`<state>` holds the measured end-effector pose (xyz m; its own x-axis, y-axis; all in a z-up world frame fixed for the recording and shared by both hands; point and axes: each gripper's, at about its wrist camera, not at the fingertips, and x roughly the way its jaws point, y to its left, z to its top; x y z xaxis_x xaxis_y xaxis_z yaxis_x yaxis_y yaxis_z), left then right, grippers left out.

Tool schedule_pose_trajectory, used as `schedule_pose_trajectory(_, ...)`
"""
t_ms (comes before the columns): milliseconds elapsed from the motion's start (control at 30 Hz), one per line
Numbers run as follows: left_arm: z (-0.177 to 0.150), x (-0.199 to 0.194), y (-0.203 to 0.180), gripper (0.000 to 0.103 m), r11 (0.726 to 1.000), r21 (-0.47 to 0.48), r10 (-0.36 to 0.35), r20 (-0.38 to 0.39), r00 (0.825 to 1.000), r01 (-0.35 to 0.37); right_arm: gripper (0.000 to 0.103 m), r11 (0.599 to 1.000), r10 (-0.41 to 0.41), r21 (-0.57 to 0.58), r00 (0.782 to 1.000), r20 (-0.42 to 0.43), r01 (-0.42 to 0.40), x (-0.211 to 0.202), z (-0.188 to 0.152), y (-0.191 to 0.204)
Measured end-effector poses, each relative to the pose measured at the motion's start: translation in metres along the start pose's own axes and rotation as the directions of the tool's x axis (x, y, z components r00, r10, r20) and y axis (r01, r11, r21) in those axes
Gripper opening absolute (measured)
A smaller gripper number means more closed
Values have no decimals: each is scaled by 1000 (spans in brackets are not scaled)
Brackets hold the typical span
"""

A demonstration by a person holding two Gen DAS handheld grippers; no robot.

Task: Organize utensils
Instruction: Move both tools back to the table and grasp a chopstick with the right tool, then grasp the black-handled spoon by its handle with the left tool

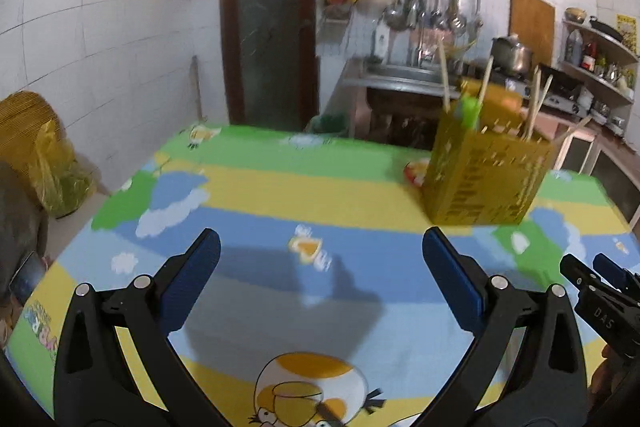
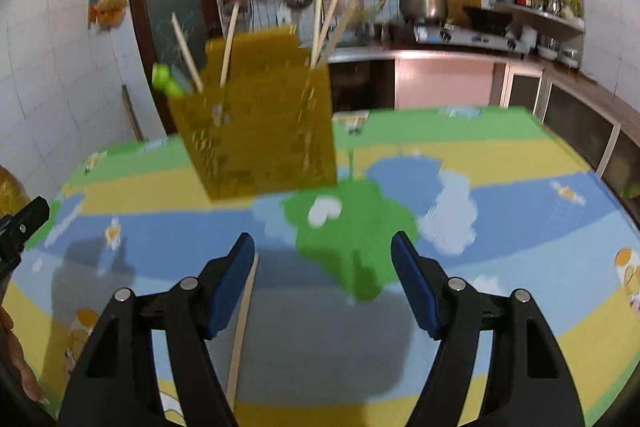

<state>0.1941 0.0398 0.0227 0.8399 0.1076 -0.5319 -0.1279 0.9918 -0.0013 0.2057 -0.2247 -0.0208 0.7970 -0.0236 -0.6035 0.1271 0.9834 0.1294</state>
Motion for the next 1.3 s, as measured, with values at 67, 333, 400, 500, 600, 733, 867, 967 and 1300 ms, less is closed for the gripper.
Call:
schedule_pose_trajectory(67, -4, 8, -2, 98, 1000, 11, 10, -18, 1000, -9, 70, 1000, 5, -3, 999, -36, -5, 9, -8, 5)
schedule_pose_trajectory(333, -11, 23, -6, 98, 999, 33, 3, -71, 997, -1, 56, 999, 23, -23, 988, -151, -27, 37, -20, 33)
schedule_pose_trajectory(400, -10, 27, -8, 98, 999, 32, 13, -79, 997, -10, 49, 999, 26, -21, 982, -185, -30, 44, -21, 38)
schedule_pose_trajectory(500, -9, 33, -8, 98, 1000, 29, 13, -96, 995, -10, 48, 998, -3, -57, 980, -201, -9, 50, -25, 48)
schedule_pose_trajectory(600, -9, 37, -10, 98, 999, 35, 18, -96, 995, -15, 41, 997, -17, -76, 979, -203, 2, 50, -27, 55)
schedule_pose_trajectory(733, -14, 39, -13, 98, 998, 55, 19, -110, 994, -13, 17, 995, -8, -96, 979, -202, -11, 48, -27, 57)
schedule_pose_trajectory(867, -17, 36, -15, 98, 999, 53, 5, -145, 989, 3, 8, 995, 24, -92, 978, -208, -44, 43, -25, 48)
schedule_pose_trajectory(967, -22, 33, -14, 98, 1000, 19, 1, -197, 980, 3, 7, 994, 49, -86, 975, -218, -69, 41, -25, 37)
schedule_pose_trajectory(1300, -58, 1, -23, 98, 997, -22, 66, -304, 950, -76, 8, 986, 106, -93, 958, -267, -135, 34, -26, -3)
